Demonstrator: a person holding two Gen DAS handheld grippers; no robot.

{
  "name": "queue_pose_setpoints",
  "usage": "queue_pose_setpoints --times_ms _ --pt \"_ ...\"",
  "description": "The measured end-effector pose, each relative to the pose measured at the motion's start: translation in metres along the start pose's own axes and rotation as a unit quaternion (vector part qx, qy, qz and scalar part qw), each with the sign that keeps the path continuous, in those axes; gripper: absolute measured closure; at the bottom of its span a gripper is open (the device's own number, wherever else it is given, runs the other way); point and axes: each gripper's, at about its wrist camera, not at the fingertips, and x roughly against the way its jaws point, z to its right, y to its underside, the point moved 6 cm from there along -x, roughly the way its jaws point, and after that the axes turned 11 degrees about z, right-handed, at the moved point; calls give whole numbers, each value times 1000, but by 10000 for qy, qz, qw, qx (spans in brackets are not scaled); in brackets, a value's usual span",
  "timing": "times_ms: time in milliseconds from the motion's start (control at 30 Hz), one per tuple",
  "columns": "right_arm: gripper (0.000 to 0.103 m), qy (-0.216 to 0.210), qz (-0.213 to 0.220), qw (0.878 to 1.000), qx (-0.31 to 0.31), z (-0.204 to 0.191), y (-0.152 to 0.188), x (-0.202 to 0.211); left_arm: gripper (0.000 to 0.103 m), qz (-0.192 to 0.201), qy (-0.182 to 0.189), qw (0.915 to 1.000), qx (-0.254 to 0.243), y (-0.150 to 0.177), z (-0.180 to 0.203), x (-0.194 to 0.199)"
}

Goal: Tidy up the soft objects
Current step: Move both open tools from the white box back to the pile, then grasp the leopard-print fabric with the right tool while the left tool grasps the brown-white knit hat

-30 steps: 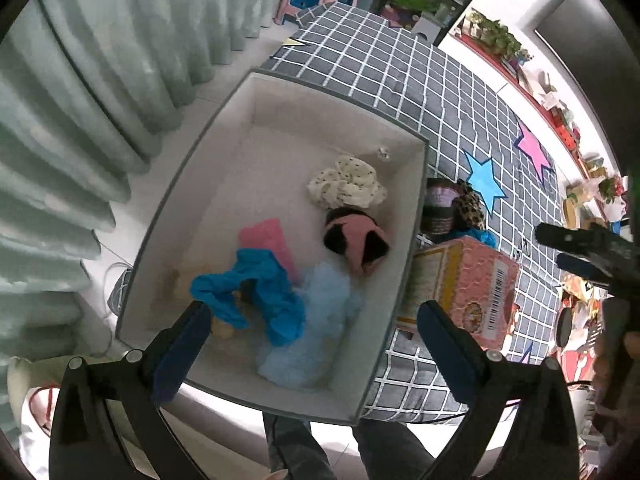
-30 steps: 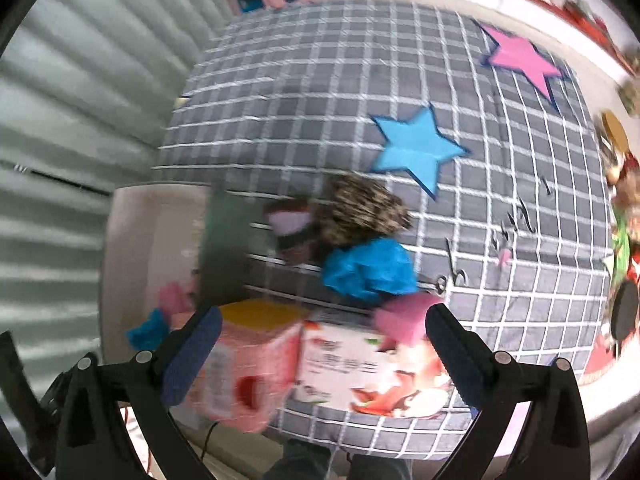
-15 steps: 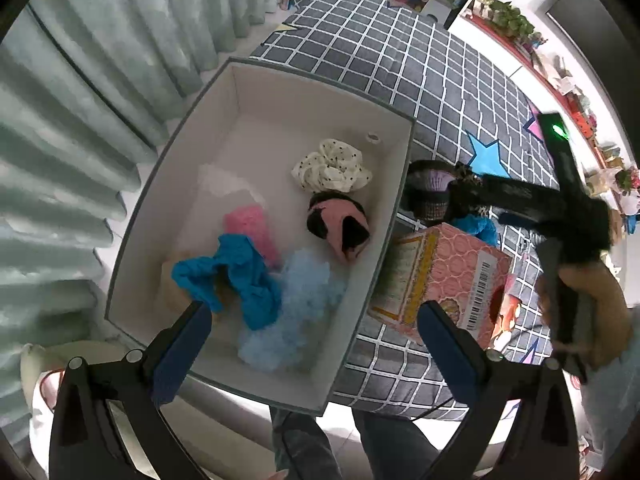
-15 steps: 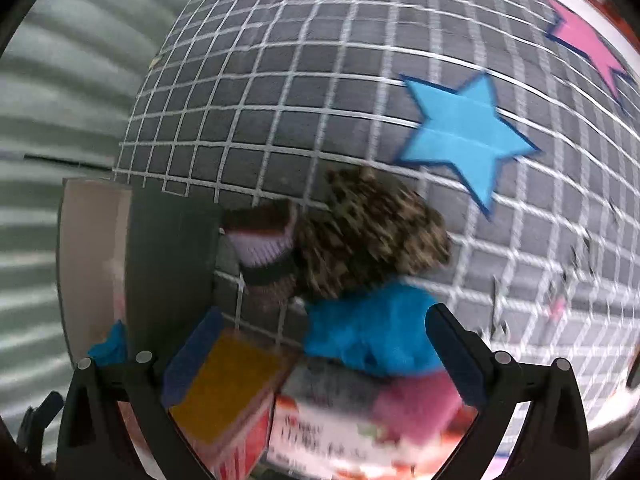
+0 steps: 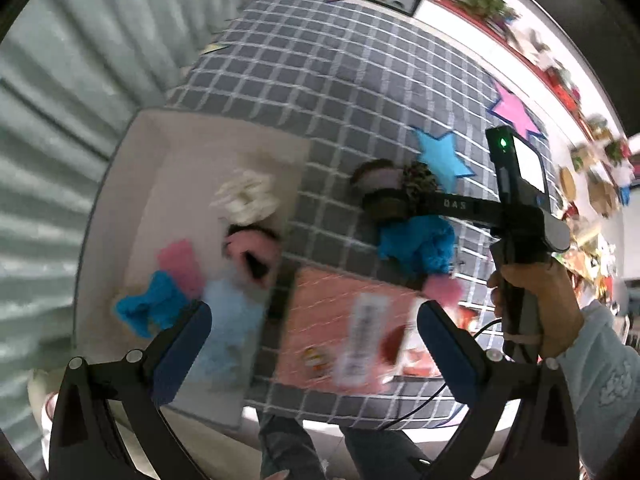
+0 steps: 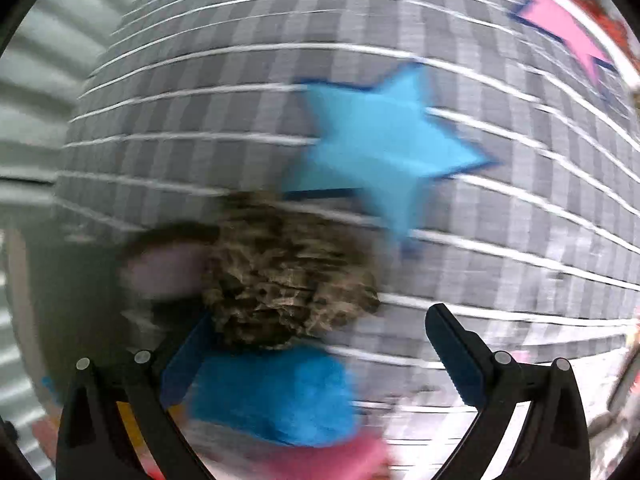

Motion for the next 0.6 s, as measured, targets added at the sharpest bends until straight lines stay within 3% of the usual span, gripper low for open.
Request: queue_pose_setpoints --times_ms 100,233,333,467,600 --pt "0 -4 112 9991 -397 44 2 10 0 -36 115 9998 -179 -9 26 -7" --pt "0 820 61 9943 -673 116 15 18 0 -116 154 9992 -348 -19 48 -17" --pt "0 889 7 9893 -1161 154 29 23 0 -210 76 9991 -367 -27 60 -29" --pt "0 417 214 9842 -1709 169 37 36 0 -387 -45 9991 -177 -38 68 -51" --pt "0 -388 342 9890 -1383 133 24 42 0 -669 -216 9972 245 -54 75 -89"
